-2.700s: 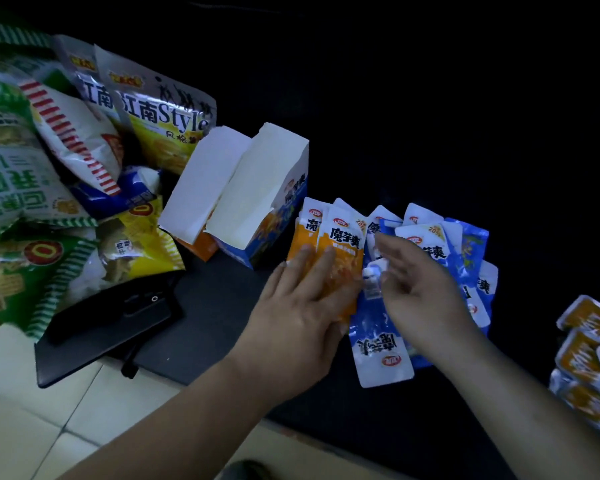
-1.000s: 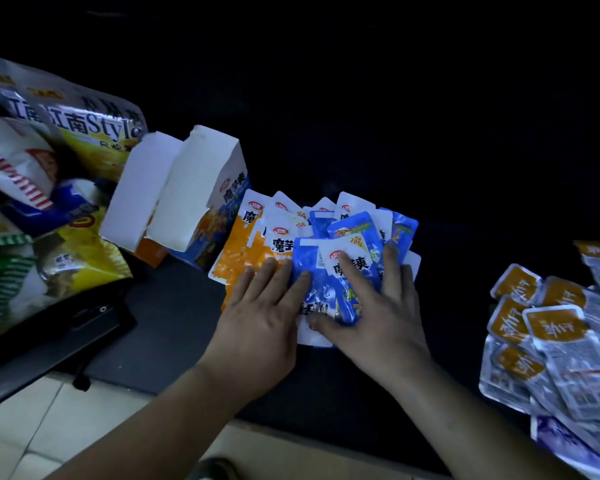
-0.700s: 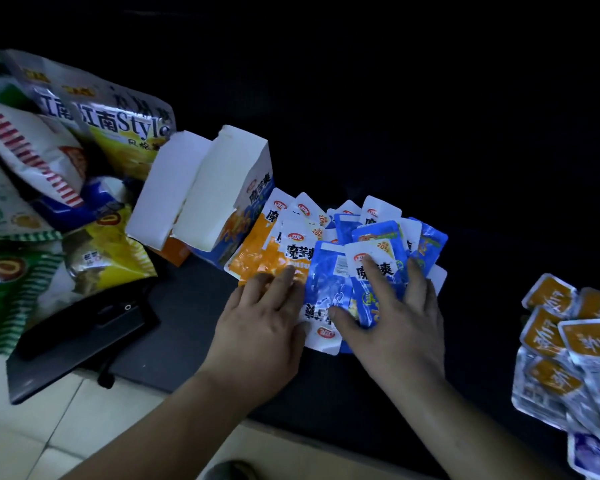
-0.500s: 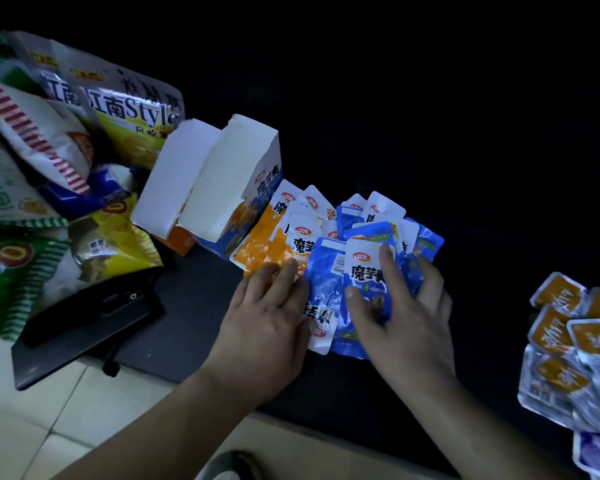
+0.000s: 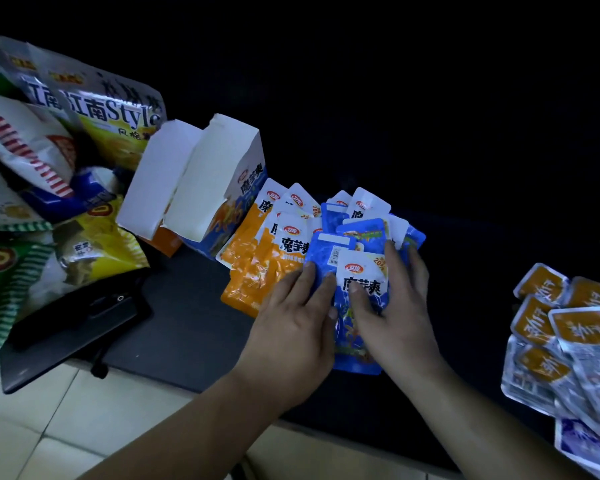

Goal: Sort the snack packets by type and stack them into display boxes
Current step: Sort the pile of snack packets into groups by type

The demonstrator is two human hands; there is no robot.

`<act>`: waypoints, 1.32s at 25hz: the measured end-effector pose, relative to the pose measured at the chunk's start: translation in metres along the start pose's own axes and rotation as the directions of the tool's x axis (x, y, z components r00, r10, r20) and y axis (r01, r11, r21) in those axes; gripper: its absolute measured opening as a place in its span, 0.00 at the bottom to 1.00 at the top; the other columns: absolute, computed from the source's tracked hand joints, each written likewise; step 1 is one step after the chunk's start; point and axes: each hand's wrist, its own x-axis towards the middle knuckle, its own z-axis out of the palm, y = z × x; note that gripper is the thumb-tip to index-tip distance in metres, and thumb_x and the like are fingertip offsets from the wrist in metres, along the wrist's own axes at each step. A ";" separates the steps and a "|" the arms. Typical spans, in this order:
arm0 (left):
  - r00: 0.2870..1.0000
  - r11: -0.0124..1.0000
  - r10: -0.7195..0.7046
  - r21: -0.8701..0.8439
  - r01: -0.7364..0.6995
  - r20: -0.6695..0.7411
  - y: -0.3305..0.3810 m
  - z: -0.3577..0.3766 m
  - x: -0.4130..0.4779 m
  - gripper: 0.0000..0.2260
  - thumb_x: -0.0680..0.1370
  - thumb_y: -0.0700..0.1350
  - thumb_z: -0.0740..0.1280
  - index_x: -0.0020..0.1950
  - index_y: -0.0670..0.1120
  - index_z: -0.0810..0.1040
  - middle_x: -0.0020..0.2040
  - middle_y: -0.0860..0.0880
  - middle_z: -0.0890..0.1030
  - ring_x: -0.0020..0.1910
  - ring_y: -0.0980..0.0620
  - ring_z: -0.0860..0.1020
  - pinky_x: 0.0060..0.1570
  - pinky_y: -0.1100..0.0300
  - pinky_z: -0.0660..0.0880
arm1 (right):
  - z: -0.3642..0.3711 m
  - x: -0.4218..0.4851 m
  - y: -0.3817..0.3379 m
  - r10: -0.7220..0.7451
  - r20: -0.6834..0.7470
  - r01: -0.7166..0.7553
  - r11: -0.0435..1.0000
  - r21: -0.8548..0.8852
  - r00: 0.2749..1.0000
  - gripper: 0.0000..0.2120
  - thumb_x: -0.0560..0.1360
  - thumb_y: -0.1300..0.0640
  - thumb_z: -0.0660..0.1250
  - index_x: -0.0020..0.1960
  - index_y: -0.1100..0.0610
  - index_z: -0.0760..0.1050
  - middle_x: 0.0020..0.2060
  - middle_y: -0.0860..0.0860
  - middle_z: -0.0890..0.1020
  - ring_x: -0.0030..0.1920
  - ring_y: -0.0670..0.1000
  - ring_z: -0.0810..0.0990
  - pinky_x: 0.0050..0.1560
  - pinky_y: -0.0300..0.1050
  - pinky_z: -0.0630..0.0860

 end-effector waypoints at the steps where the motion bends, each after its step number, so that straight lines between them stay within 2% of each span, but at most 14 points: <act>1: 1.000 0.999 -0.026 -0.041 0.026 0.015 0.003 0.002 -0.001 0.26 0.86 0.56 0.53 0.80 0.45 0.66 0.80 0.42 0.66 0.80 0.43 0.62 0.76 0.46 0.65 | 0.002 -0.003 0.001 0.004 0.009 -0.004 1.000 0.029 1.000 0.35 0.81 0.54 0.68 0.82 0.41 0.54 0.81 0.38 0.47 0.79 0.37 0.51 0.64 0.24 0.65; 3: 0.998 0.999 -0.026 -0.024 0.027 0.059 0.007 0.008 -0.008 0.29 0.85 0.58 0.49 0.83 0.45 0.61 0.82 0.42 0.62 0.82 0.42 0.57 0.78 0.45 0.62 | 0.007 -0.010 -0.001 0.002 0.051 -0.006 0.997 0.076 0.999 0.35 0.83 0.56 0.64 0.81 0.37 0.51 0.81 0.36 0.44 0.80 0.37 0.46 0.72 0.32 0.63; 6: 0.998 1.000 -0.017 0.001 0.017 0.054 0.006 0.015 -0.015 0.31 0.84 0.60 0.49 0.85 0.46 0.52 0.83 0.43 0.57 0.83 0.44 0.52 0.80 0.45 0.58 | 0.007 -0.018 -0.007 -0.025 0.098 0.012 0.991 0.133 0.995 0.33 0.84 0.61 0.62 0.76 0.32 0.52 0.80 0.35 0.44 0.73 0.23 0.46 0.59 0.17 0.61; 8: 0.999 0.997 -0.024 -0.070 0.026 0.029 0.005 0.012 -0.016 0.32 0.84 0.60 0.53 0.85 0.49 0.51 0.83 0.44 0.58 0.83 0.44 0.55 0.80 0.47 0.60 | 0.000 -0.018 -0.002 -0.035 0.048 0.027 0.989 0.143 0.998 0.33 0.83 0.62 0.62 0.79 0.38 0.54 0.80 0.36 0.46 0.68 0.18 0.48 0.57 0.17 0.62; 9: 1.000 0.994 -0.022 -0.103 0.023 0.018 0.004 0.011 -0.018 0.31 0.84 0.60 0.55 0.84 0.50 0.53 0.83 0.44 0.60 0.82 0.43 0.57 0.78 0.47 0.64 | -0.005 -0.016 0.002 -0.026 0.020 0.023 0.989 0.149 0.999 0.33 0.83 0.62 0.63 0.80 0.39 0.54 0.80 0.37 0.47 0.69 0.19 0.49 0.63 0.21 0.65; 11: 1.000 0.993 -0.003 -0.116 0.002 -0.012 0.004 0.012 -0.024 0.28 0.84 0.59 0.57 0.83 0.52 0.59 0.82 0.44 0.62 0.79 0.41 0.63 0.72 0.46 0.72 | -0.012 -0.012 0.009 0.008 0.012 -0.010 0.988 0.153 1.000 0.33 0.83 0.60 0.64 0.81 0.39 0.55 0.81 0.38 0.52 0.77 0.31 0.53 0.75 0.42 0.67; 12: 1.000 0.994 -0.004 -0.111 0.001 -0.020 0.003 0.013 -0.026 0.28 0.84 0.58 0.58 0.83 0.52 0.60 0.82 0.45 0.62 0.78 0.41 0.65 0.70 0.46 0.74 | -0.012 -0.011 0.011 0.016 0.027 -0.020 0.986 0.167 1.000 0.32 0.82 0.60 0.65 0.80 0.40 0.57 0.80 0.39 0.57 0.78 0.37 0.57 0.76 0.50 0.68; 14: 1.000 0.993 -0.006 -0.120 0.002 -0.031 0.000 0.013 -0.027 0.27 0.84 0.57 0.59 0.83 0.55 0.59 0.82 0.46 0.63 0.78 0.41 0.66 0.68 0.46 0.75 | -0.009 -0.009 0.010 -0.002 0.052 -0.008 0.978 0.208 0.999 0.33 0.81 0.61 0.66 0.80 0.41 0.59 0.77 0.39 0.64 0.76 0.41 0.65 0.73 0.53 0.72; 16: 0.999 0.986 0.008 -0.168 -0.014 -0.035 -0.002 0.013 -0.028 0.26 0.85 0.56 0.59 0.83 0.57 0.58 0.82 0.47 0.61 0.79 0.43 0.64 0.70 0.46 0.74 | -0.004 -0.006 0.004 -0.012 0.065 -0.003 0.976 0.218 0.998 0.35 0.80 0.63 0.67 0.80 0.41 0.59 0.76 0.37 0.64 0.73 0.38 0.69 0.72 0.49 0.73; 21: 1.000 0.972 -0.008 -0.236 0.005 -0.011 0.007 0.018 -0.042 0.26 0.86 0.54 0.55 0.83 0.48 0.59 0.84 0.48 0.54 0.84 0.51 0.51 0.80 0.56 0.57 | 0.010 -0.010 -0.005 0.004 0.069 -0.012 0.994 0.112 0.998 0.41 0.80 0.63 0.68 0.83 0.42 0.49 0.80 0.38 0.54 0.78 0.39 0.58 0.75 0.38 0.64; 25: 0.997 0.950 -0.030 -0.313 0.005 -0.077 -0.004 0.011 -0.040 0.24 0.84 0.49 0.63 0.80 0.49 0.67 0.81 0.48 0.64 0.80 0.50 0.63 0.75 0.54 0.68 | 0.015 -0.016 -0.005 0.069 -0.024 -0.062 0.977 0.205 0.997 0.44 0.77 0.57 0.75 0.82 0.43 0.52 0.76 0.42 0.63 0.71 0.38 0.71 0.54 0.20 0.70; 28: 0.999 0.946 -0.008 -0.324 -0.007 -0.047 -0.003 0.009 -0.044 0.26 0.84 0.54 0.62 0.82 0.53 0.63 0.82 0.50 0.62 0.82 0.51 0.59 0.75 0.52 0.68 | 0.022 -0.019 -0.004 0.051 0.019 -0.053 0.978 0.201 0.999 0.38 0.81 0.54 0.69 0.82 0.39 0.50 0.80 0.43 0.56 0.76 0.41 0.65 0.52 0.18 0.69; 30: 0.999 0.947 -0.012 -0.322 -0.004 -0.048 -0.001 0.010 -0.046 0.27 0.83 0.56 0.63 0.81 0.52 0.64 0.82 0.51 0.61 0.81 0.52 0.60 0.75 0.54 0.69 | 0.019 -0.021 -0.002 0.011 0.085 -0.029 0.977 0.212 0.996 0.36 0.83 0.53 0.65 0.81 0.34 0.48 0.81 0.39 0.54 0.77 0.41 0.63 0.56 0.26 0.73; 33: 0.997 0.954 0.032 -0.294 -0.053 -0.075 -0.002 0.008 -0.041 0.24 0.83 0.53 0.66 0.79 0.50 0.70 0.82 0.51 0.63 0.80 0.51 0.62 0.72 0.54 0.70 | 0.013 -0.021 -0.002 -0.012 0.178 -0.022 0.982 0.187 0.984 0.37 0.83 0.51 0.64 0.79 0.29 0.45 0.81 0.35 0.50 0.78 0.41 0.61 0.68 0.49 0.76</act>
